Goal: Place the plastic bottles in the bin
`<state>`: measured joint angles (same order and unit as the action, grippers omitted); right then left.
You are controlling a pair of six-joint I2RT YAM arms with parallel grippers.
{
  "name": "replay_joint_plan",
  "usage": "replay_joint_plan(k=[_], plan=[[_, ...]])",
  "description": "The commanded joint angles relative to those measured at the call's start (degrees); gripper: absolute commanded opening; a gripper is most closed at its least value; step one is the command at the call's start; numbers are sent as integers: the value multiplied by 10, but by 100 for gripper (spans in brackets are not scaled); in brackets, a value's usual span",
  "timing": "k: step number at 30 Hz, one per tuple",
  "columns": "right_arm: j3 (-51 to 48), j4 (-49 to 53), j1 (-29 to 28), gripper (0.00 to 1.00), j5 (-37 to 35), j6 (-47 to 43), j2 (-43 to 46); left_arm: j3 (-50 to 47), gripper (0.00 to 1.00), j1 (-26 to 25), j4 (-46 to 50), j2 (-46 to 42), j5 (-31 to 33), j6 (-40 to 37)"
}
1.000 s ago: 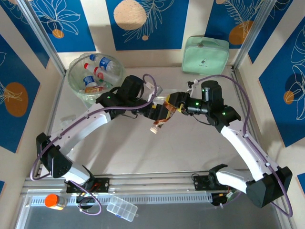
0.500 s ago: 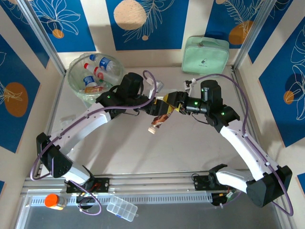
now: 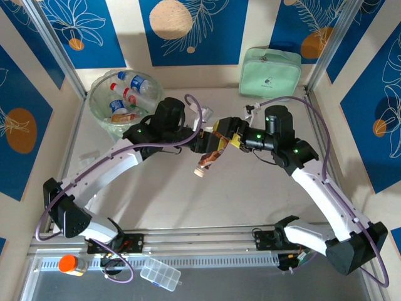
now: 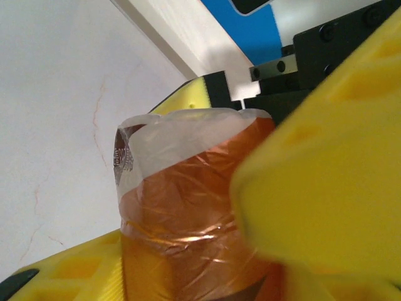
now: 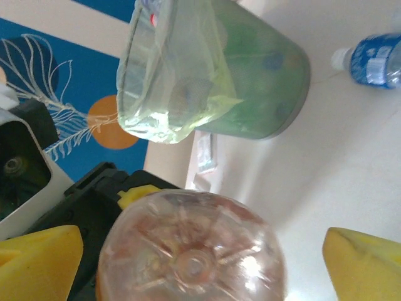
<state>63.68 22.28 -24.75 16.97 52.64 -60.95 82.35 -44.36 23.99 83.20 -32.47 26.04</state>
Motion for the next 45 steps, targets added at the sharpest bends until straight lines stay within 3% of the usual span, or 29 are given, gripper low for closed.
replay_joint_plan(k=[1,5,11,17,21,26,33,45], plan=[[28,52,7,99,-56,-28,32,-6,42,8,-21,-38,34,3],[35,85,33,99,-68,-29,52,-7,41,38,-26,-71,92,27],[48,152,47,100,-96,-49,63,15,40,127,-13,-119,235,99],[68,190,50,99,-87,-68,60,137,40,184,105,-86,440,162],[84,209,50,99,-82,-89,57,153,40,237,92,-71,510,207],[94,221,50,99,-69,-107,56,152,40,304,84,-44,550,264],[100,233,50,99,-62,-131,59,73,42,384,29,-17,532,378],[102,231,49,100,-65,-156,52,-28,46,390,-55,32,473,454]])
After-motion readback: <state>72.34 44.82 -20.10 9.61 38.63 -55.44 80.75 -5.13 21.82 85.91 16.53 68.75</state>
